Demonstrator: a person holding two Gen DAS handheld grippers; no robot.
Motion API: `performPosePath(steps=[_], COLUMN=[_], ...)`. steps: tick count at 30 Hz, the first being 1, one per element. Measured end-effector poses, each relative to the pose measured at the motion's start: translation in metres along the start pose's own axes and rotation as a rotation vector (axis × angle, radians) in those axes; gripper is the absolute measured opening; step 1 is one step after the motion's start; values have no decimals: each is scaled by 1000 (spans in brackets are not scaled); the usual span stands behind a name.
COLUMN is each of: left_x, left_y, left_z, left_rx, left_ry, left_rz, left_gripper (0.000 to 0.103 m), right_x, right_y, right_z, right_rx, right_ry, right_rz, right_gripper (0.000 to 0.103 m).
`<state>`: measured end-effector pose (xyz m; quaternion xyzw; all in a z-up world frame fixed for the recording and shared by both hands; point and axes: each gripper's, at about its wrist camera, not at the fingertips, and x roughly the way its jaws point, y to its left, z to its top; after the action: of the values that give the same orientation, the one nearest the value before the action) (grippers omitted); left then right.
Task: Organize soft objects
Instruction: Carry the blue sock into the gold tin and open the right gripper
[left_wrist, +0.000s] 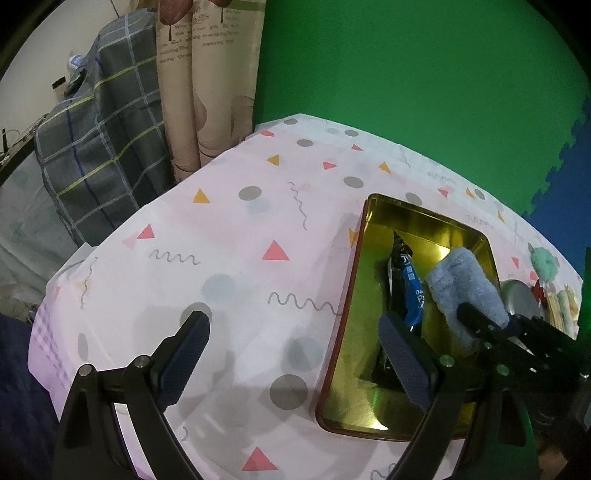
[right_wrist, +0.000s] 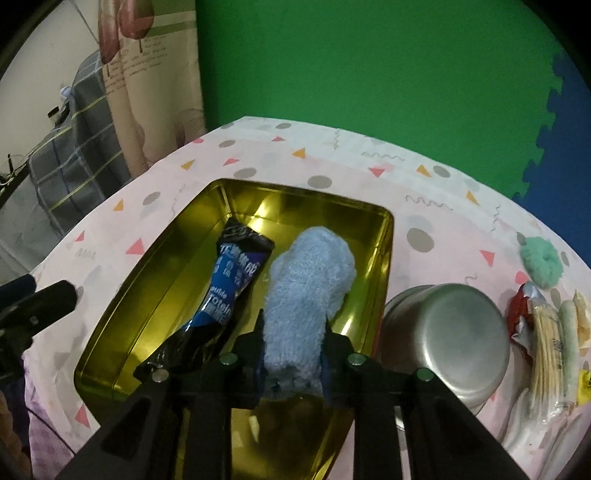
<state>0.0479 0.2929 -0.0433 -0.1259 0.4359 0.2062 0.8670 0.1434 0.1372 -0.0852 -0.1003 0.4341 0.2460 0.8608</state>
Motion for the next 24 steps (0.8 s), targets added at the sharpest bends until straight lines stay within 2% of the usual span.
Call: performPosePath(steps=[2,6,14,17,21,24], left_x=[0,0,-6,-9,-12,-14], left_y=[-3,-7,-17,-25,-39,-50], left_z=[-1,-3,-7,-8,-12,-16], left_rx=[9,21,55,70,105,131], left_ry=[-1,-5,-20,-22,-23,-20], left_rz=[-2,-4,-17,-29,-43,-65], left_gripper=[91,91,91,92,92,92], right_x=[-5,-21,-66,-85,-113,-134], right_y=[0,0,-15,-32,-76,-124], right_z=[-1,1,-13,-28,-53,-74], right_rx=[-10,-18,1,19,72,129], right_ry=[-12,-48,-99,-120,-135,-137], right_rz=[-11,-27,-33,-60,-131,-222], right_gripper=[37,46,48,48,48,48])
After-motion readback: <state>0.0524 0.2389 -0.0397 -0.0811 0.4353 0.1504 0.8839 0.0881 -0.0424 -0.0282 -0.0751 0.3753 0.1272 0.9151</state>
